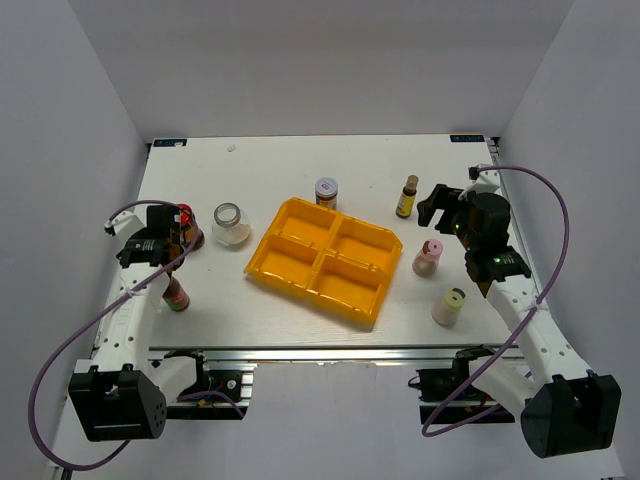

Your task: Organize the condiment bottles

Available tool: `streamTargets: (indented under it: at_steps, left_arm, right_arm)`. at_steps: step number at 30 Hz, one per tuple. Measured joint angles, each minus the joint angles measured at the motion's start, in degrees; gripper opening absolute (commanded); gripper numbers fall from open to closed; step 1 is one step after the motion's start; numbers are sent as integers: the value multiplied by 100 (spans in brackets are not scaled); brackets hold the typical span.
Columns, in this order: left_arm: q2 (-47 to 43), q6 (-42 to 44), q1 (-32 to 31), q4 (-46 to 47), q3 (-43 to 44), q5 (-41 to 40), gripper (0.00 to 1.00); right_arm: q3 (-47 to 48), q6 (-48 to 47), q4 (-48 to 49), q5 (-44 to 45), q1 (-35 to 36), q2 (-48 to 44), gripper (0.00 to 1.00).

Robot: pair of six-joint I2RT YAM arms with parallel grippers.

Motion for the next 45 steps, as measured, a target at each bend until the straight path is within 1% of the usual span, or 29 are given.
streamTargets:
  at_steps: [5,6,8,9,10,11,15,23,32,37,39,41,45]
  left_arm:
    - [2,-7,0,188,0,42,36]
    - [2,4,0,197,0,50,28]
    - [0,42,0,210,0,76,18]
    - [-2,79,0,221,0,96,8]
    - [-9,120,0,232,0,125,3]
    - [-13,166,0,240,0,155,0]
    - [-92,367,13,251,0,398,0]
    - [-426,881,13,205,63,1220,0]
    - [-431,1224,15,254,772,1825,0]
    - [-109,1263,-28,264,1246,2269,0]
    - [37,1248,-138,313,1475,2345,0]
    - [166,1215,-376,407,1703,2352,0]
    - [538,1117,-1255,568,2177,2072,0]
  right_arm:
    - [2,-7,-7,28,0,9,89]
    - [2,-7,-9,37,0,9,89]
    - [2,-9,-7,44,0,7,89]
    - [2,-9,-7,44,0,4,89]
    - [2,-9,-9,46,0,4,89]
    - [2,-9,-9,46,0,2,89]
    - [2,-11,-11,68,0,-46,89]
    - [2,-11,-11,87,0,-98,89]
    - [2,-22,-11,149,0,-120,89]
    - [2,-70,-11,232,0,-155,89]
    - [2,-83,-11,254,0,-155,89]
    - [2,-103,-11,262,0,-155,89]
    - [2,-125,-9,264,0,-155,89]
